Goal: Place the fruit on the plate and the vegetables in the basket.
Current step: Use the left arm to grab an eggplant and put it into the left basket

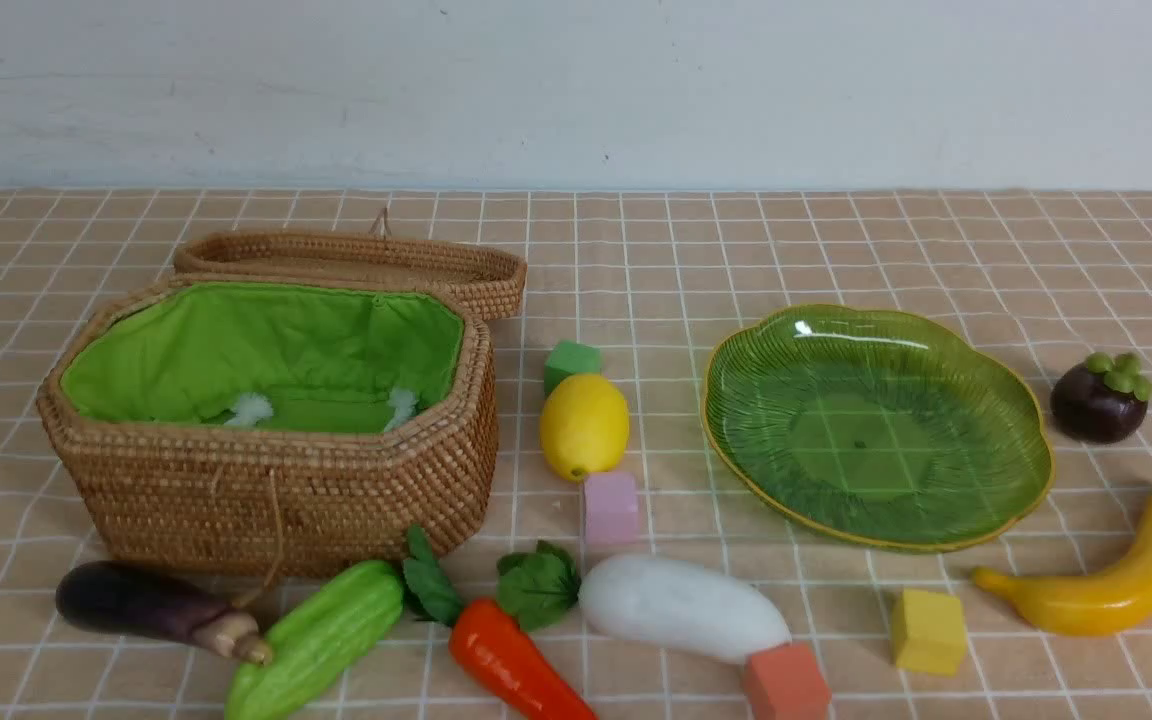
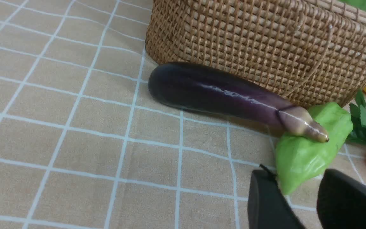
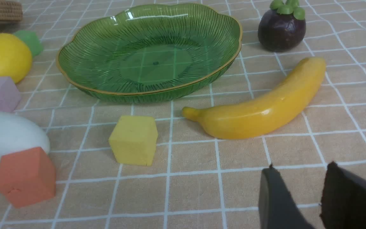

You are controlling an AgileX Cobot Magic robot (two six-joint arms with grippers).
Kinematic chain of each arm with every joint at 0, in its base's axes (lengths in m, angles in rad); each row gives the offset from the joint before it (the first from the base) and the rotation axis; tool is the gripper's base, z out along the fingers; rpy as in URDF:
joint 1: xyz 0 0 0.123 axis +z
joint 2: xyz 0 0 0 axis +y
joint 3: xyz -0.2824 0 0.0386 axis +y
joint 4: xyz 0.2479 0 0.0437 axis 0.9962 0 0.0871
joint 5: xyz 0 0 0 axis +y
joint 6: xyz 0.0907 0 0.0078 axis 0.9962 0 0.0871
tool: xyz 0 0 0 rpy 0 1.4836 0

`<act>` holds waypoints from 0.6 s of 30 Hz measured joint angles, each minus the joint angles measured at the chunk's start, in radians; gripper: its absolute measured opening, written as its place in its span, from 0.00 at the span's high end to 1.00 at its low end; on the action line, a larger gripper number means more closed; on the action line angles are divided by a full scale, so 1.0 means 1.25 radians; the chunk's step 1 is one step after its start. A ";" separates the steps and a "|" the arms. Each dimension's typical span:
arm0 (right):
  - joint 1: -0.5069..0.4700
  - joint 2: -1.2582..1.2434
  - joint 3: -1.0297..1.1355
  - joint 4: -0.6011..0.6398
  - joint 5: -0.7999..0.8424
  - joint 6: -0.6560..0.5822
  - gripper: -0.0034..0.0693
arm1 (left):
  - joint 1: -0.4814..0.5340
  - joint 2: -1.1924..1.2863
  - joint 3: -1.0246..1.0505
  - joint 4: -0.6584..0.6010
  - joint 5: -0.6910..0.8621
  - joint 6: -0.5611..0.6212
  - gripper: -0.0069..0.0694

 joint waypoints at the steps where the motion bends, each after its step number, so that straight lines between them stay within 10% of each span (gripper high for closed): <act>1: 0.000 0.000 0.000 0.000 0.000 0.000 0.62 | 0.000 0.000 0.000 0.000 0.000 0.000 0.60; 18: 0.000 0.000 0.000 0.000 0.000 0.000 0.62 | 0.000 0.000 0.000 -0.007 -0.052 -0.014 0.60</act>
